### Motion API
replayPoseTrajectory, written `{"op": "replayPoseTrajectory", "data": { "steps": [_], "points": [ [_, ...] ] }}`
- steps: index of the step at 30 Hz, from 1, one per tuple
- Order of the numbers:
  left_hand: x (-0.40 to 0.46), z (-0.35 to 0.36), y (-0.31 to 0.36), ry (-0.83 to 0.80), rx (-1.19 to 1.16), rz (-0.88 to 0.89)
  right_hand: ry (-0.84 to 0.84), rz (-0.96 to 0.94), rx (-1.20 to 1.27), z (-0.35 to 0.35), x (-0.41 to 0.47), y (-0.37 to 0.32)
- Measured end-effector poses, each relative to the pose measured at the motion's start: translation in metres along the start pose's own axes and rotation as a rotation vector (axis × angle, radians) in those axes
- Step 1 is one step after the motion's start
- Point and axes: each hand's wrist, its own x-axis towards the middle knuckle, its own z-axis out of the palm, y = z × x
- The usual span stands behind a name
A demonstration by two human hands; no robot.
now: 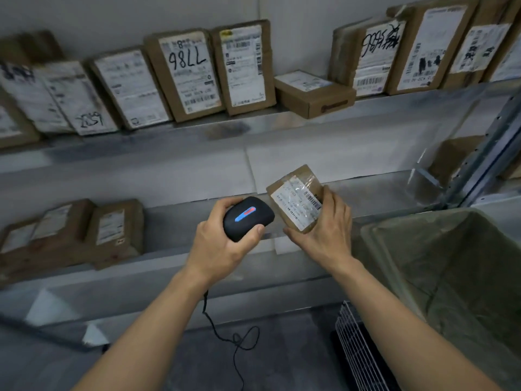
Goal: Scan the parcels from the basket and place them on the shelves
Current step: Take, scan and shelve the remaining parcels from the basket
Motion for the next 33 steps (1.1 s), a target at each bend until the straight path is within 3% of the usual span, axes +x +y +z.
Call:
{"op": "replayPoseTrajectory", "data": {
  "steps": [8,18,33],
  "points": [
    [-0.020,-0.074,-0.051,0.215,0.007,-0.114,-0.059,-0.060,0.094,0.061,-0.008,-0.083],
    [-0.049,-0.144,-0.099,0.360,0.019,-0.210,-0.169,-0.137,0.113,0.120,-0.024,-0.161],
    [-0.070,-0.210,-0.171,0.423,-0.004,-0.349,-0.346,-0.042,0.145,0.203,-0.042,-0.223]
  ]
}}
